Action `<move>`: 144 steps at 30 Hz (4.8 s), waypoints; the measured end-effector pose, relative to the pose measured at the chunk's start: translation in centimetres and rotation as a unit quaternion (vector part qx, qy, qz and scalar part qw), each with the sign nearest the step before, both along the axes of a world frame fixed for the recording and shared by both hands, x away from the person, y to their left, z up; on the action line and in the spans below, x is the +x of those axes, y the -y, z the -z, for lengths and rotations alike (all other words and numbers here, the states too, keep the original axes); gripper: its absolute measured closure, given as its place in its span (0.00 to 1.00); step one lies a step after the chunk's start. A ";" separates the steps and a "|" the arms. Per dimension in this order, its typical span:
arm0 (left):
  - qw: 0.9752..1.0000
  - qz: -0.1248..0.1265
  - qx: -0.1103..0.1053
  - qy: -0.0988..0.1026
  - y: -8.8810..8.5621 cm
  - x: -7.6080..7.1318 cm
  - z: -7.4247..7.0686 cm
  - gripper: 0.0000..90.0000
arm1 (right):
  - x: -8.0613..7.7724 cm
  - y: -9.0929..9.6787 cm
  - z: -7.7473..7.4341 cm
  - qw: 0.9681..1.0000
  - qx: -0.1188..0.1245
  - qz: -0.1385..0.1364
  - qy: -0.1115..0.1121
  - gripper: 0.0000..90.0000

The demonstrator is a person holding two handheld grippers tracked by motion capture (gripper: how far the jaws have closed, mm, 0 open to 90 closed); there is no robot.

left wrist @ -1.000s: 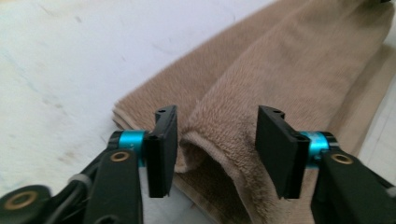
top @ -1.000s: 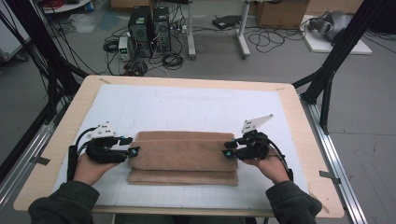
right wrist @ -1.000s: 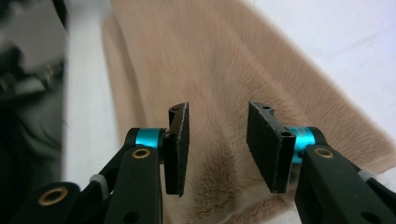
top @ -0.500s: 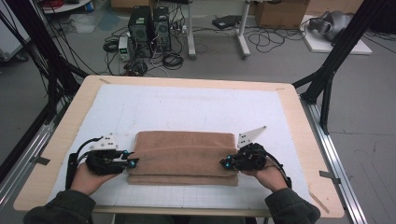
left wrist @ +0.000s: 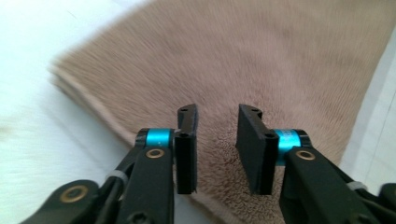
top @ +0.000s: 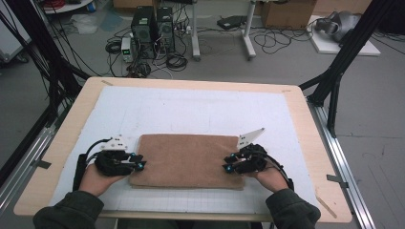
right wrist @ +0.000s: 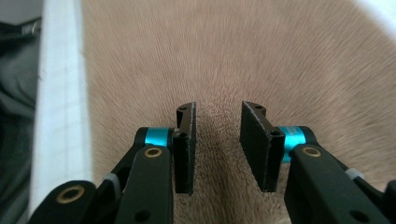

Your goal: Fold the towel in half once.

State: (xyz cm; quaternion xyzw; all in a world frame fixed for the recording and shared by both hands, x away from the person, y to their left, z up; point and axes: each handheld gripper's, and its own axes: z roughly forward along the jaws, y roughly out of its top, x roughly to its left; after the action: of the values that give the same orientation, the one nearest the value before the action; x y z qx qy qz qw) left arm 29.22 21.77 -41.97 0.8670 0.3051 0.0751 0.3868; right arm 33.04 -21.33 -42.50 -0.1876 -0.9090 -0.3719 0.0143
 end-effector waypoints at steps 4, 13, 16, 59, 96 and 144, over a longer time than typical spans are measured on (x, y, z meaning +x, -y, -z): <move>1.000 0.020 0.021 0.001 0.8 -0.2 0.3 0.91 | -0.2 -0.2 0.5 1.000 0.001 -0.002 -0.002 0.94; 1.000 0.023 0.000 0.019 -0.4 -1.8 -0.9 0.94 | -1.9 0.7 -2.0 0.999 0.038 -0.034 0.001 0.94; 1.000 0.016 0.014 0.020 -0.2 -1.6 -0.6 0.80 | -1.9 0.9 -1.8 0.999 0.035 -0.019 0.004 0.80; 0.995 -0.082 -0.012 0.063 -1.5 3.5 -0.6 0.44 | 3.3 2.8 -1.8 0.993 0.026 0.105 0.042 0.38; 0.992 -0.122 -0.039 0.009 -0.5 6.7 2.6 0.74 | 6.0 2.3 1.7 0.990 0.023 0.136 0.005 0.72; 0.973 -0.205 -0.029 0.107 1.6 12.7 -5.4 0.87 | 11.8 2.2 -7.3 0.976 0.030 0.190 0.102 0.83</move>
State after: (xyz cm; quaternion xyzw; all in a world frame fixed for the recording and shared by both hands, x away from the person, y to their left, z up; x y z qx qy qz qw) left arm 41.95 20.18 -36.57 0.7616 0.4350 0.2360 0.4182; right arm 44.79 -23.55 -35.22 -0.3179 -0.8416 -0.4123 -0.1435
